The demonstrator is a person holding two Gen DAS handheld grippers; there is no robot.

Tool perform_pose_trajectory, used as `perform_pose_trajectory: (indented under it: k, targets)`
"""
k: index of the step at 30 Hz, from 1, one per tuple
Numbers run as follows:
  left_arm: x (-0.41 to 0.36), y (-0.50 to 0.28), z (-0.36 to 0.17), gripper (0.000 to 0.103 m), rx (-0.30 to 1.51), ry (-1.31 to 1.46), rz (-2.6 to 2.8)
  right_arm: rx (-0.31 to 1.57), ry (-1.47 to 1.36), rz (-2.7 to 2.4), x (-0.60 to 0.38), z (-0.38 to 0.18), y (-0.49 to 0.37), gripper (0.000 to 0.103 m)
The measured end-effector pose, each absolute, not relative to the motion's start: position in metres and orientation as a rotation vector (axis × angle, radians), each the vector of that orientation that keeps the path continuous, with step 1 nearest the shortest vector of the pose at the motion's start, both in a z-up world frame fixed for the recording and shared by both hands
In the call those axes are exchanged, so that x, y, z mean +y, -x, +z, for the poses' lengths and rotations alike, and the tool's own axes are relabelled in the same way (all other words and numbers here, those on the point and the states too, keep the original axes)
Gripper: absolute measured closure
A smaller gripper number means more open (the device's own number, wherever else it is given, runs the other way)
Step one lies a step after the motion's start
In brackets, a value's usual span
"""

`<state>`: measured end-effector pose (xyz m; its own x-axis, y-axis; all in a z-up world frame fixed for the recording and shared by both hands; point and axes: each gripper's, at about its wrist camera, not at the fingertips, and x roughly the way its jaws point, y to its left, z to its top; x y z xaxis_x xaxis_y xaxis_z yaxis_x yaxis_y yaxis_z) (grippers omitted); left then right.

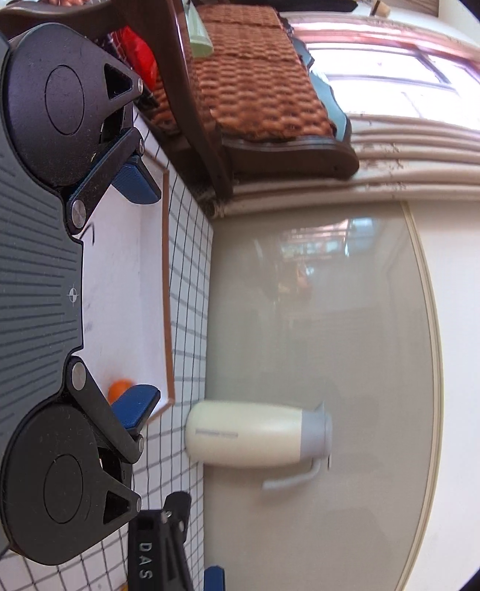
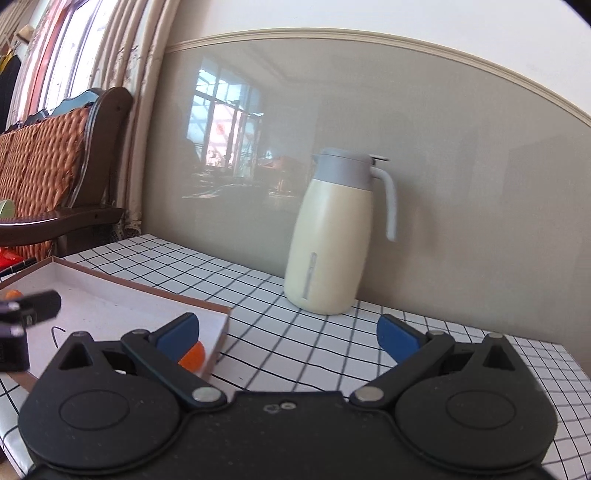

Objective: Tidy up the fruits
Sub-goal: 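Withdraw both open grippers from the tray toward the remaining fruits, then grasp the brown cylinder piece with the left gripper while the right grasps an orange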

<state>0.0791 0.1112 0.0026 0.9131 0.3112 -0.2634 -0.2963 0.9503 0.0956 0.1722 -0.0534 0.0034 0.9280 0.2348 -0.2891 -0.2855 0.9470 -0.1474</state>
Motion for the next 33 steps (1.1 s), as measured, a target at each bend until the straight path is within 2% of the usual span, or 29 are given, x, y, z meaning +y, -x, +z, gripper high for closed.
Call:
perform_pose_trajectory:
  k: [18, 33]
  targets:
    - [0.032, -0.096, -0.007, 0.000, 0.258, -0.086, 0.149, 0.354, 0.155, 0.138, -0.143, -0.016, -0.172, 0.006]
    - [-0.046, -0.160, -0.030, 0.000, 0.331, -0.155, -0.013, 0.534, 0.174, 0.015, -0.217, -0.062, -0.215, 0.026]
